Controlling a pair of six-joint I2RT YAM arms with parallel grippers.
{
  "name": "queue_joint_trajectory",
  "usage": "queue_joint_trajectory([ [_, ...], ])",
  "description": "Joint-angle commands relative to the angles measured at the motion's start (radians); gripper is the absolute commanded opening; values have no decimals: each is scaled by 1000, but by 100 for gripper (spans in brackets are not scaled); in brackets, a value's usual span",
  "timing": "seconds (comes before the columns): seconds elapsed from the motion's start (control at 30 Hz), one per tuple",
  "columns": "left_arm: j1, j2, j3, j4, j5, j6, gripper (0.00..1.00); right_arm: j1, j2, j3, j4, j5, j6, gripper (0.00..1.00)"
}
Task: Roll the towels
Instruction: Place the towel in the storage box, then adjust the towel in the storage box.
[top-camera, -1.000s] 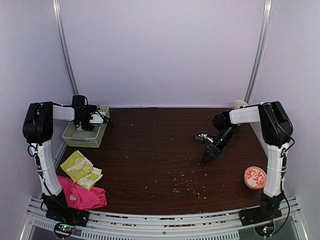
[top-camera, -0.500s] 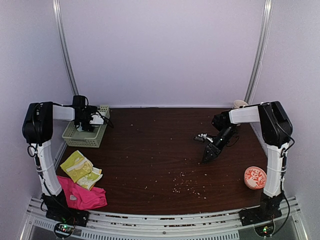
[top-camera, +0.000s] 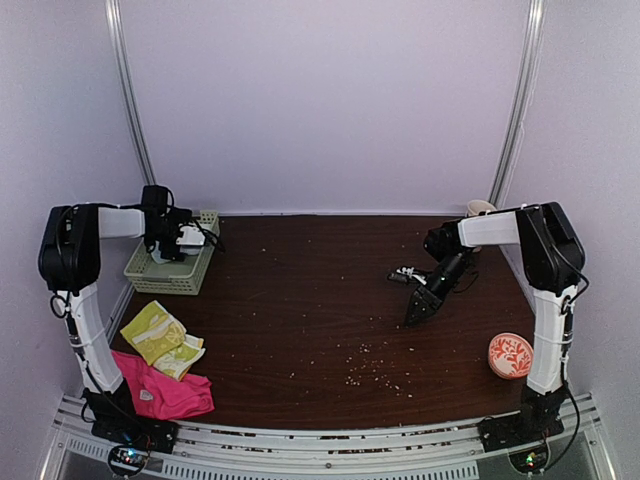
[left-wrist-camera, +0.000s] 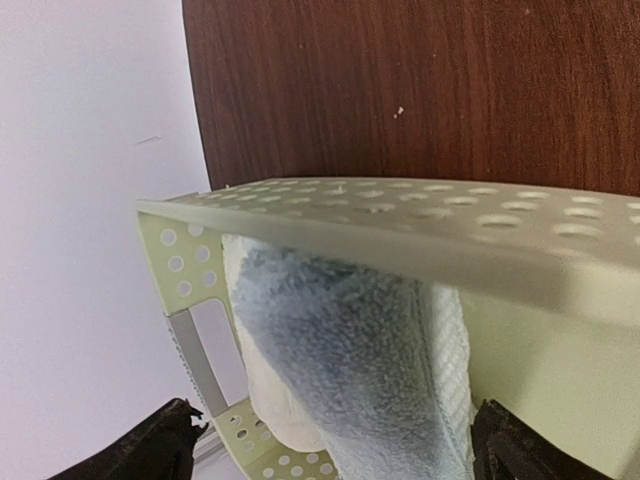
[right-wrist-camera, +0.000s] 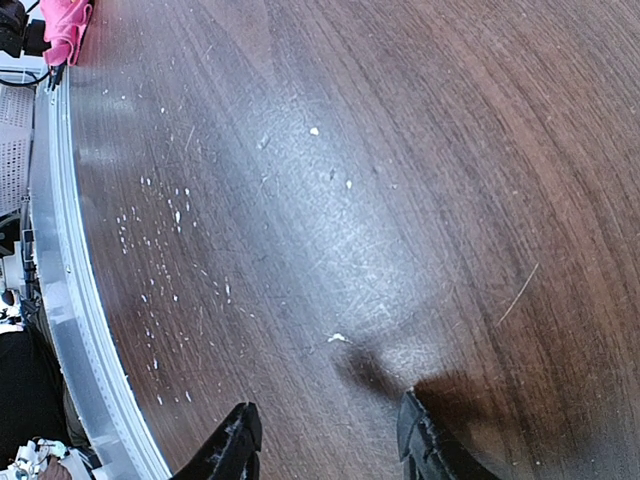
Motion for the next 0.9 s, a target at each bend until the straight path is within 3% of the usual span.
queue_joint_trajectory([
  [0.0, -3, -43, -1, -4, -25, -18, 98, 2, 29, 21, -23, 20, -18, 48],
  [0.4, -16, -223, -7, -137, -47, -166, 98, 3, 41, 36, -66, 5, -43, 50],
  [0.57, -23, -426, -57, 3, 148, -421, 98, 3, 30, 38, -70, 21, -48, 51],
  [0.63, -27, -495, -110, 159, 188, -656, 98, 3, 18, 40, -70, 31, -48, 52],
  [0.73, -27, -550, -166, 485, 36, -1303, 98, 3, 1, 46, -72, 39, -49, 53],
  [0.77, -25, -547, -151, 482, -48, -1478, 98, 3, -3, 49, -74, 42, -48, 53],
  [0.87, -5, -462, -85, 418, 31, -1770, 98, 2, -7, 56, -74, 41, -49, 53],
])
